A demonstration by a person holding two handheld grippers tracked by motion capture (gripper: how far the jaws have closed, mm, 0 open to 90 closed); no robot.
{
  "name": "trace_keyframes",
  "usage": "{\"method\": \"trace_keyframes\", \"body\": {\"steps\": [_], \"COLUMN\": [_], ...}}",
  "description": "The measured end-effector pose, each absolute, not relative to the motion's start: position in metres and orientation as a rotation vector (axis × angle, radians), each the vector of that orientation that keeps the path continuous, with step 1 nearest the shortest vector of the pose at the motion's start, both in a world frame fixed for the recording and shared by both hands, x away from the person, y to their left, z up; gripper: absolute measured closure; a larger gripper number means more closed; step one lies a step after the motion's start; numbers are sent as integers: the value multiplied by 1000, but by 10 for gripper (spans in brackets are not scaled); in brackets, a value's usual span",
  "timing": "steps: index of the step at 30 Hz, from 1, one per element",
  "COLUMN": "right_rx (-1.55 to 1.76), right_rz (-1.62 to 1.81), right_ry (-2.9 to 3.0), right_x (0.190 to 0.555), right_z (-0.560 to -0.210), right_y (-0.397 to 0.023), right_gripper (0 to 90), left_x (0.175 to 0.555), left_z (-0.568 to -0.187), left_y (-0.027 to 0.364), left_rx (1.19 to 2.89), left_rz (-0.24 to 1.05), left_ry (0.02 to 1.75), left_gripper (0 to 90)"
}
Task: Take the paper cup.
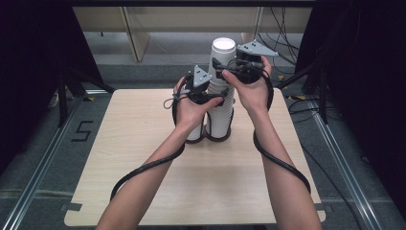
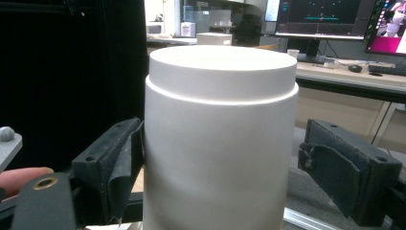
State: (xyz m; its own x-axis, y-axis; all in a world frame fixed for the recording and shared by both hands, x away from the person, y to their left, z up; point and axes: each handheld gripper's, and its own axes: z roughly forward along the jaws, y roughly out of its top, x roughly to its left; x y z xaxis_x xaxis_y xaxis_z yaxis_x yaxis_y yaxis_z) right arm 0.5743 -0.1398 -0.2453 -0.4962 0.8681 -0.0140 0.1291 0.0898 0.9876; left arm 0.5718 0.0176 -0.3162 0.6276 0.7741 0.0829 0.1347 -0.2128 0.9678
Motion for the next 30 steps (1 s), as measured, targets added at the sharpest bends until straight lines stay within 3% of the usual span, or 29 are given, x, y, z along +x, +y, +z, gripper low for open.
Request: {"method": "trace_keyframes", "body": {"steps": [30], "right_rx": [1018], "right_rz": [1496], "right_ry": [1699], "right_x": [586], "right_z": [-252], "right_y": [-132], "right_gripper": [186], "left_x": [572], "left_z": [-316], "left_y": [17], "left_rx": [1708], "left_rz": [699], "left_ry": [749], "left_gripper": [150]}}
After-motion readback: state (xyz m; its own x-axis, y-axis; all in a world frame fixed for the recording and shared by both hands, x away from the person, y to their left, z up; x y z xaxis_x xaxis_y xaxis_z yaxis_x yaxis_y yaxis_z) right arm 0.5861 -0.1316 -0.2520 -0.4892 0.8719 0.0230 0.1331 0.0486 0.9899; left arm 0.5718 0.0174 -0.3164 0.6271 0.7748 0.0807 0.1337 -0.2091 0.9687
